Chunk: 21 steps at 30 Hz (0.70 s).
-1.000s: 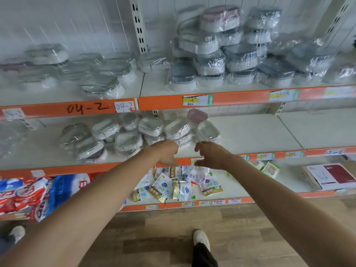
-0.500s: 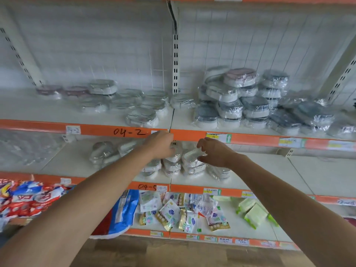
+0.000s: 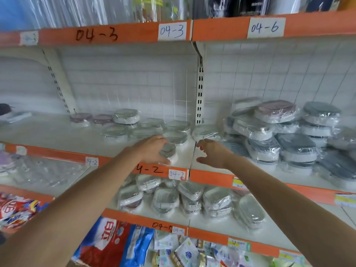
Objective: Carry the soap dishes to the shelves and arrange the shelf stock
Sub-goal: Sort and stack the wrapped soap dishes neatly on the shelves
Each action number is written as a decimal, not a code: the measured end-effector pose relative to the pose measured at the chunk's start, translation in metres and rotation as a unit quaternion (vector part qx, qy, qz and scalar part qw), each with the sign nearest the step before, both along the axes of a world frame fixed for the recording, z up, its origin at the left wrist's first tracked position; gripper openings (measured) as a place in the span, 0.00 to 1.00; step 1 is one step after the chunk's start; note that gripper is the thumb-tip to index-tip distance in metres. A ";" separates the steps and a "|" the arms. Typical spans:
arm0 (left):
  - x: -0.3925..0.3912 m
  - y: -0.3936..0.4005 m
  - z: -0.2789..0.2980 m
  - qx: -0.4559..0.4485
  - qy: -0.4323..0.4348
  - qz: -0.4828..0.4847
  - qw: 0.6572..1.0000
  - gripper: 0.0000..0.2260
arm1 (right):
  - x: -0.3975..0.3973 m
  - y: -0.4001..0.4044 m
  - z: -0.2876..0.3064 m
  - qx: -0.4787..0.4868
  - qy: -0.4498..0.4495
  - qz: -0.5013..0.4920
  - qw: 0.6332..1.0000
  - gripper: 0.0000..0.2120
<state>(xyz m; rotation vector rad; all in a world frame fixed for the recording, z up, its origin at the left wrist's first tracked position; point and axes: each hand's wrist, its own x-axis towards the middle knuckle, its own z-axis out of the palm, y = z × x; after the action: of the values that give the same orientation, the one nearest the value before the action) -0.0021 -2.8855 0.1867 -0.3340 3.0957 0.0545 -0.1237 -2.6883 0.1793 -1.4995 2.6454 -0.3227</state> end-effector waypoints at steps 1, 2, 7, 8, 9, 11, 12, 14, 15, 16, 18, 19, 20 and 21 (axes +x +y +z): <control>-0.003 -0.006 0.003 -0.003 -0.012 0.010 1.000 0.42 | -0.010 -0.007 0.001 0.000 0.001 -0.002 1.000 0.26; -0.004 -0.010 0.004 -0.005 -0.023 0.018 1.000 0.45 | -0.018 -0.013 0.002 -0.002 0.003 -0.002 1.000 0.26; -0.008 -0.041 -0.004 -0.004 -0.076 0.033 0.997 0.55 | -0.042 -0.050 -0.001 0.006 -0.007 -0.001 1.000 0.29; -0.010 -0.048 -0.004 -0.002 -0.084 0.035 0.996 0.56 | -0.046 -0.058 -0.003 0.011 -0.005 -0.001 1.000 0.29; -0.013 -0.056 -0.004 0.001 -0.094 0.035 0.995 0.57 | -0.050 -0.066 -0.004 0.013 -0.006 -0.004 1.000 0.30; -0.021 -0.069 -0.004 0.001 -0.114 0.028 0.993 0.57 | -0.058 -0.083 -0.007 0.012 -0.009 -0.008 1.000 0.31; -0.025 -0.075 -0.004 0.000 -0.123 0.018 0.992 0.57 | -0.061 -0.091 -0.009 0.010 -0.006 -0.009 1.000 0.32; -0.035 -0.085 -0.006 0.004 -0.140 -0.002 0.990 0.57 | -0.066 -0.106 -0.014 0.015 -0.001 -0.017 1.000 0.33; -0.039 -0.090 -0.008 0.006 -0.148 -0.014 0.989 0.57 | -0.067 -0.113 -0.016 0.023 -0.005 -0.023 0.999 0.34; -0.042 -0.093 -0.009 0.004 -0.156 -0.028 0.987 0.57 | -0.069 -0.121 -0.018 0.031 -0.010 -0.030 0.999 0.35; -0.049 -0.100 -0.012 0.001 -0.163 -0.067 0.984 0.56 | -0.072 -0.135 -0.022 0.039 -0.026 -0.048 0.998 0.38; -0.052 -0.102 -0.013 0.001 -0.164 -0.085 0.983 0.55 | -0.073 -0.141 -0.024 0.037 -0.033 -0.058 0.997 0.40; -0.054 -0.103 -0.015 -0.001 -0.164 -0.105 0.981 0.55 | -0.074 -0.146 -0.026 0.037 -0.040 -0.069 0.996 0.42; -0.056 -0.105 -0.017 -0.006 -0.163 -0.124 0.979 0.55 | -0.074 -0.151 -0.028 0.042 -0.043 -0.077 0.995 0.43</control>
<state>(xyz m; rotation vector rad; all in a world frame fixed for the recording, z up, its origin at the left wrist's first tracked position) -0.0580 -2.9901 0.1698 0.0445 2.7848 -0.0217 -0.1982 -2.8388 0.1512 -1.2312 2.6766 -0.2751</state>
